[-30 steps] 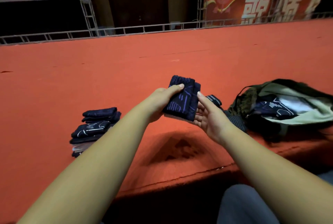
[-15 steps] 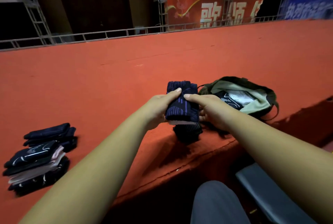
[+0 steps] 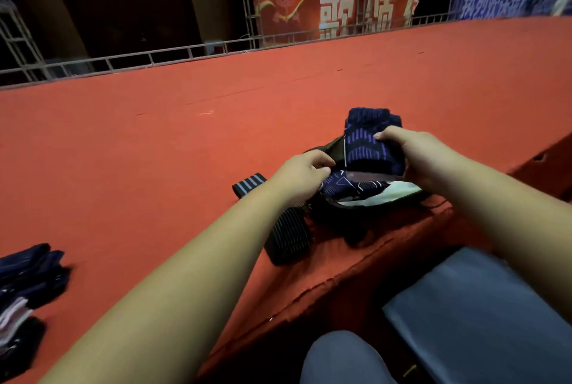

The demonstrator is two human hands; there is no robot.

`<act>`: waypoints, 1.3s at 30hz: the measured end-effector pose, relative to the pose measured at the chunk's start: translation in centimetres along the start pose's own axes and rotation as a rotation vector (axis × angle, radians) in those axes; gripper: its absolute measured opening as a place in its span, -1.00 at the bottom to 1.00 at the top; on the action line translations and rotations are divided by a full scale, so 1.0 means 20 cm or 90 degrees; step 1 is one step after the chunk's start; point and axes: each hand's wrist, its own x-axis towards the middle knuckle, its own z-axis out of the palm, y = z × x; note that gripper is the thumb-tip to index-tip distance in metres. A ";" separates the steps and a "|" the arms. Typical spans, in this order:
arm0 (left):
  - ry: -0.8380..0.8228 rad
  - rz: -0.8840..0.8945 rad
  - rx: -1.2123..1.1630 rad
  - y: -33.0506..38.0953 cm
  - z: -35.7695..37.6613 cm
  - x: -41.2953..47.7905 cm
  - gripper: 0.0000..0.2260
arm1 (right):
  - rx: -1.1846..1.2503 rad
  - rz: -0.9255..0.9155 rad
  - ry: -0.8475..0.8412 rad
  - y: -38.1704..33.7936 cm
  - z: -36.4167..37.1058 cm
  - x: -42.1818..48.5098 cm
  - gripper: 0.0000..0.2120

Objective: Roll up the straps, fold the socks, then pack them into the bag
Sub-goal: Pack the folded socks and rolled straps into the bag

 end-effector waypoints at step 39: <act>0.120 -0.066 -0.142 -0.18 -0.04 0.17 -0.30 | -0.622 -0.181 -0.076 0.22 0.37 0.40 -0.29</act>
